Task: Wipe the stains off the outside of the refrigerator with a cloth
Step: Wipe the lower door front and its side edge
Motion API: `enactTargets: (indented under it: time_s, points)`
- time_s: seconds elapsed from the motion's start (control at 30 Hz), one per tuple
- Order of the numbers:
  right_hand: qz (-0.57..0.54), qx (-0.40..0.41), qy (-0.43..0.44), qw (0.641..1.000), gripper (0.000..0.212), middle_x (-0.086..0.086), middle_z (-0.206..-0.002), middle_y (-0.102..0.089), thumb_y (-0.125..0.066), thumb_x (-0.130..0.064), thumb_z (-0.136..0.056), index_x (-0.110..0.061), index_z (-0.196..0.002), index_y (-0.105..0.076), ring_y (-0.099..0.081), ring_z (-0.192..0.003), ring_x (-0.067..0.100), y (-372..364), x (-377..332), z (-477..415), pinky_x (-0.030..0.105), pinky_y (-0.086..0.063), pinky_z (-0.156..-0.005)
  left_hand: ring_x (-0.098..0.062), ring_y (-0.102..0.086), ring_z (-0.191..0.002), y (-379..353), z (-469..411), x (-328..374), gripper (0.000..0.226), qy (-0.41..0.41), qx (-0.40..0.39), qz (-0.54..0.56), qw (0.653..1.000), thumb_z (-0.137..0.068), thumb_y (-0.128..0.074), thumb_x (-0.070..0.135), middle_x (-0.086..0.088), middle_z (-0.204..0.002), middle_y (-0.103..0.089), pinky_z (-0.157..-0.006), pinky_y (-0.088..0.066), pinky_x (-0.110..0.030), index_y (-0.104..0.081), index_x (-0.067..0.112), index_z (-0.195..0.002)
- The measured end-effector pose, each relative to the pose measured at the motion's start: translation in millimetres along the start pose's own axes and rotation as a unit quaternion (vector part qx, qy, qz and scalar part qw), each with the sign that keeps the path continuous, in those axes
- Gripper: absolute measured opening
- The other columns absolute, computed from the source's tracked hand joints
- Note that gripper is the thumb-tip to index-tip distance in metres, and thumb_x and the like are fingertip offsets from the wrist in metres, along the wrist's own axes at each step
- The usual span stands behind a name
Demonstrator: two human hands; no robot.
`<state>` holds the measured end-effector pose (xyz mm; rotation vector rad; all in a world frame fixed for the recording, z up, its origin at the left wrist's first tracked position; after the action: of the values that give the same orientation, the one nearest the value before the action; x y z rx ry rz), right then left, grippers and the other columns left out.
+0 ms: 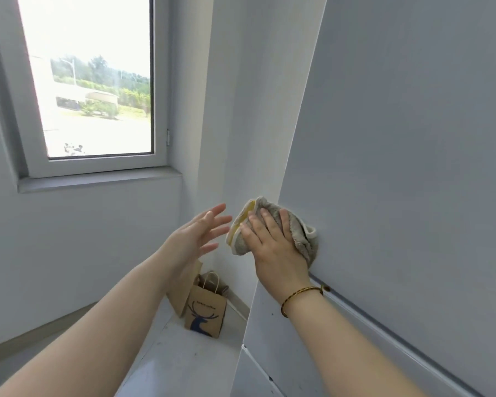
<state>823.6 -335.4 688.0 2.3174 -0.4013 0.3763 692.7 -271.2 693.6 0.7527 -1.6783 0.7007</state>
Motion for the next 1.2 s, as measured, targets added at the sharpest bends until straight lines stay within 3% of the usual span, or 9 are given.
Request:
enactTargets:
  time_s: [0.2, 0.4, 0.6, 0.7, 0.83, 0.93, 1.03, 1.1, 1.2]
  points:
    - [0.002, -0.093, 0.01, 0.996, 0.055, 0.007, -0.098, -0.073, -0.026, -0.019, -0.068, -0.009, -0.093, -0.073, -0.066, -0.101, 0.021, -0.7, 2.6, 16.5, 0.038, -0.022, -0.104, -0.014, -0.04, -0.125, -12.7, 3.4, -24.0, 0.042, 0.043, 0.006, -0.027, 0.999, -0.098, -0.016, 0.033, 0.004, -0.133, -0.046, -0.102, -0.029, -0.032, -0.034, 0.024, -0.134]
    - [0.028, -0.067, 0.019, 0.997, 0.052, 0.006, -0.112, -0.068, -0.03, -0.012, -0.073, -0.007, -0.107, -0.068, -0.061, -0.111, 0.021, 27.4, 28.0, 90.2, 0.036, -0.007, -0.11, -0.017, -0.029, -0.136, -72.3, -9.5, -34.9, 0.054, 0.066, -0.047, -0.024, 0.996, -0.098, -0.006, 0.039, 0.0, -0.146, -0.033, -0.109, -0.021, -0.036, -0.027, 0.016, -0.141]
    - [0.087, -0.07, 0.009, 0.994, 0.049, 0.001, -0.129, -0.058, -0.036, -0.012, -0.077, -0.011, -0.125, -0.045, -0.032, -0.129, 0.019, 81.2, 66.7, 178.6, 0.036, -0.003, -0.115, -0.016, -0.031, -0.134, -91.8, -5.0, -43.4, 0.051, 0.038, 0.011, 0.007, 0.999, -0.099, -0.012, 0.04, 0.001, -0.144, -0.037, -0.103, -0.026, -0.032, -0.031, 0.018, -0.14]
    - [0.112, -0.08, -0.014, 0.99, 0.039, -0.003, -0.134, -0.051, -0.023, -0.01, -0.092, -0.012, -0.127, -0.041, -0.019, -0.138, 0.022, 114.4, 85.0, 222.6, 0.036, -0.001, -0.117, -0.014, -0.034, -0.128, -99.1, 0.6, -39.7, 0.045, 0.024, 0.02, -0.006, 1.0, -0.1, -0.016, 0.036, 0.005, -0.13, -0.042, -0.098, -0.028, -0.03, -0.033, 0.018, -0.138]
    - [0.088, -0.102, -0.052, 0.99, 0.037, 0.002, -0.121, -0.063, -0.032, -0.013, -0.088, -0.013, -0.122, -0.044, -0.04, -0.121, 0.018, 143.9, 88.5, 240.1, 0.036, -0.012, -0.112, -0.016, -0.028, -0.135, -96.4, 1.3, -36.9, 0.046, 0.031, 0.009, -0.03, 0.999, -0.1, -0.022, 0.039, 0.003, -0.144, -0.035, -0.108, -0.022, -0.035, -0.029, 0.021, -0.141]
    - [-0.061, -0.071, -0.15, 0.984, 0.042, -0.002, -0.117, -0.064, -0.04, -0.017, -0.079, -0.018, -0.121, -0.046, -0.044, -0.117, 0.01, 151.4, 70.3, 226.0, 0.028, -0.024, -0.107, -0.017, -0.021, -0.139, -101.8, 12.8, -32.7, 0.047, 0.024, 0.006, -0.062, 0.998, -0.1, -0.025, 0.035, 0.002, -0.151, -0.025, -0.111, -0.017, -0.034, -0.02, 0.023, -0.145]
    - [-0.379, -0.053, -0.33, 0.863, 0.034, -0.031, -0.093, -0.062, -0.042, -0.016, -0.091, -0.04, -0.113, -0.052, -0.054, -0.093, -0.011, 157.0, 46.2, 194.9, 0.011, -0.043, -0.083, -0.012, -0.023, -0.138, -103.4, 35.5, -19.1, 0.043, -0.057, 0.023, -0.078, 0.995, -0.098, -0.034, 0.03, 0.007, -0.148, -0.027, -0.11, -0.02, -0.028, -0.027, 0.03, -0.141]
    - [-0.535, -0.069, -0.399, 0.741, 0.035, -0.028, -0.081, -0.065, -0.044, -0.01, -0.094, -0.041, -0.101, -0.057, -0.058, -0.08, -0.01, 147.7, 35.7, 175.3, 0.006, -0.045, -0.071, 0.007, -0.031, -0.128, -98.2, 54.1, -5.3, 0.03, -0.121, -0.03, -0.1, 0.987, -0.093, -0.042, 0.038, 0.02, -0.136, -0.036, -0.1, -0.024, -0.009, -0.043, 0.038, -0.123]
    - [-0.679, -0.128, -0.422, 0.587, 0.029, -0.007, -0.08, -0.07, -0.044, -0.009, -0.093, -0.029, -0.09, -0.064, -0.064, -0.078, 0.009, 123.7, 18.1, 143.6, 0.02, -0.051, -0.071, 0.03, -0.033, -0.109, -88.5, 78.9, 12.9, 0.043, -0.134, -0.174, -0.158, 0.963, -0.064, -0.047, 0.065, 0.037, -0.123, -0.039, -0.087, -0.028, 0.004, -0.05, 0.049, -0.104]
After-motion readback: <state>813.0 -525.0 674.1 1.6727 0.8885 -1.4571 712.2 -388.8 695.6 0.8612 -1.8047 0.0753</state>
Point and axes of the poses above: each hand's wrist, its own z-axis away from the middle knuckle, its own y-axis out of the back of the hand, x = y × z, the point moved 2 cm from there along -z, towards the middle knuckle
